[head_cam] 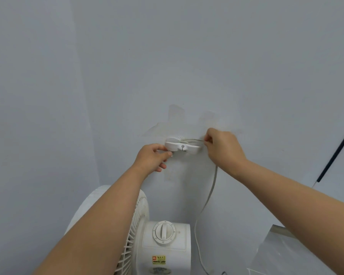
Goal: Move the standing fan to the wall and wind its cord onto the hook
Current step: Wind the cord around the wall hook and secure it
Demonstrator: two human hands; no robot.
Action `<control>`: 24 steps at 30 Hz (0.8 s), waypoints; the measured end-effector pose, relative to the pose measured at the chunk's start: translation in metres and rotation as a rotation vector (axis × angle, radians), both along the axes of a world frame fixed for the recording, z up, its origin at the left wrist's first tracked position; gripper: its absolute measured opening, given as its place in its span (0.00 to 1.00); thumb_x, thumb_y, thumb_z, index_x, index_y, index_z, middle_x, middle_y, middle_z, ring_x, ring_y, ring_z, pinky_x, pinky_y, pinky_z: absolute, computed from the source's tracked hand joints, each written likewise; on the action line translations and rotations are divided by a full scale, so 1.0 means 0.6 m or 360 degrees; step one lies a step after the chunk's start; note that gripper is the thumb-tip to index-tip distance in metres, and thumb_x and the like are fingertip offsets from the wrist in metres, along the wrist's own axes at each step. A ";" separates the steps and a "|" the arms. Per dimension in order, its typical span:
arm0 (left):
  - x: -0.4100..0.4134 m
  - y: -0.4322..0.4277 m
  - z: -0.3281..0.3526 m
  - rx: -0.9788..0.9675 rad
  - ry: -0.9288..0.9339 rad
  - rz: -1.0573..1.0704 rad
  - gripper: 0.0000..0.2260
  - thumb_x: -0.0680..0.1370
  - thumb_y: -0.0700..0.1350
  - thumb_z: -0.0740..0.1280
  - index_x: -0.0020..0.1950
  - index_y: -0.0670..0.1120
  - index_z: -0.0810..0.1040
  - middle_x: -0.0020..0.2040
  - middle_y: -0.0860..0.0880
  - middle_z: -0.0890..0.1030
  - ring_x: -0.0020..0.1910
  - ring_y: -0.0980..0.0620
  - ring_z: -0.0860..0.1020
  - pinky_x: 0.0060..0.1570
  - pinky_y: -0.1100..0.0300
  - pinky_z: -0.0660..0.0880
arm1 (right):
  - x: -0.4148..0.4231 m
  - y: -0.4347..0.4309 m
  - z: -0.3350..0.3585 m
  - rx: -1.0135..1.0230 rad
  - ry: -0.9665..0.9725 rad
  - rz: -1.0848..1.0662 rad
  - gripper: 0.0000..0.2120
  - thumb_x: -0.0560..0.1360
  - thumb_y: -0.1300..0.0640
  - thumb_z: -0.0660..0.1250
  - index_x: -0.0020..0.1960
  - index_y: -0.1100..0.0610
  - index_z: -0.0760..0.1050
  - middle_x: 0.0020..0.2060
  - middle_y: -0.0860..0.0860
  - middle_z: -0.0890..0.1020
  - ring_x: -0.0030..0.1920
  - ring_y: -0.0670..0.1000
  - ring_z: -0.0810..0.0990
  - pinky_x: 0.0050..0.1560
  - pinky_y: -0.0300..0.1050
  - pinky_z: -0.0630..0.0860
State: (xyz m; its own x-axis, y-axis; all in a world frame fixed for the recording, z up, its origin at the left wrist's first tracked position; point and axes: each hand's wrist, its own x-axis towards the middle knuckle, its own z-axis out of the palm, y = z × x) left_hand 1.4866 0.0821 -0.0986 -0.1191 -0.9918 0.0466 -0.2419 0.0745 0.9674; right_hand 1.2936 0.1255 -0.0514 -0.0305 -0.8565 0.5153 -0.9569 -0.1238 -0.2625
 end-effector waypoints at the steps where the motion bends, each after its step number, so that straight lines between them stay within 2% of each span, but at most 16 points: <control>1: -0.001 0.000 -0.001 -0.0010 -0.0019 -0.0009 0.09 0.74 0.43 0.70 0.53 0.44 0.79 0.35 0.48 0.76 0.25 0.56 0.76 0.28 0.64 0.73 | -0.004 0.002 -0.008 0.0012 0.0141 -0.0006 0.04 0.75 0.65 0.59 0.45 0.60 0.73 0.40 0.57 0.81 0.41 0.60 0.77 0.40 0.52 0.75; 3: -0.004 0.001 -0.003 -0.0004 -0.0056 -0.0065 0.09 0.74 0.44 0.70 0.53 0.45 0.79 0.36 0.48 0.76 0.26 0.55 0.76 0.29 0.64 0.73 | -0.011 0.007 -0.024 0.0009 0.0286 -0.0011 0.03 0.76 0.64 0.58 0.46 0.60 0.70 0.39 0.58 0.80 0.40 0.62 0.76 0.37 0.51 0.70; 10: -0.013 0.003 -0.005 0.0043 -0.0123 -0.0196 0.11 0.75 0.47 0.69 0.55 0.46 0.75 0.43 0.48 0.78 0.32 0.54 0.78 0.31 0.65 0.75 | -0.011 0.011 -0.060 0.0061 0.0296 -0.0045 0.07 0.79 0.58 0.56 0.49 0.61 0.70 0.40 0.59 0.80 0.40 0.63 0.76 0.34 0.48 0.64; 14: -0.022 0.003 -0.008 0.0035 -0.0133 -0.0181 0.12 0.75 0.47 0.69 0.55 0.44 0.74 0.46 0.47 0.79 0.33 0.52 0.79 0.33 0.62 0.76 | -0.009 0.013 -0.069 0.0030 -0.0065 -0.0033 0.06 0.78 0.58 0.59 0.50 0.60 0.72 0.41 0.57 0.82 0.41 0.61 0.78 0.41 0.52 0.75; 18: -0.026 -0.002 -0.010 0.0046 -0.0111 -0.0132 0.07 0.75 0.43 0.69 0.51 0.44 0.76 0.43 0.47 0.80 0.34 0.51 0.81 0.37 0.59 0.78 | -0.006 0.022 -0.078 0.0088 -0.0371 -0.0076 0.03 0.76 0.58 0.61 0.49 0.56 0.71 0.37 0.53 0.82 0.38 0.57 0.80 0.41 0.51 0.77; 21: -0.026 -0.004 -0.010 0.0063 -0.0110 -0.0120 0.03 0.74 0.42 0.69 0.46 0.45 0.77 0.40 0.46 0.81 0.34 0.51 0.81 0.37 0.59 0.78 | -0.006 0.024 -0.084 0.0109 -0.0583 -0.0102 0.02 0.75 0.59 0.62 0.46 0.54 0.70 0.36 0.51 0.81 0.36 0.54 0.81 0.40 0.50 0.78; 24: -0.027 -0.003 -0.009 0.0112 -0.0131 -0.0126 0.03 0.74 0.41 0.69 0.41 0.45 0.76 0.38 0.46 0.81 0.33 0.51 0.80 0.36 0.60 0.77 | 0.003 0.027 -0.082 0.0108 -0.0914 -0.0086 0.02 0.75 0.61 0.63 0.44 0.56 0.72 0.36 0.53 0.82 0.30 0.49 0.82 0.39 0.48 0.79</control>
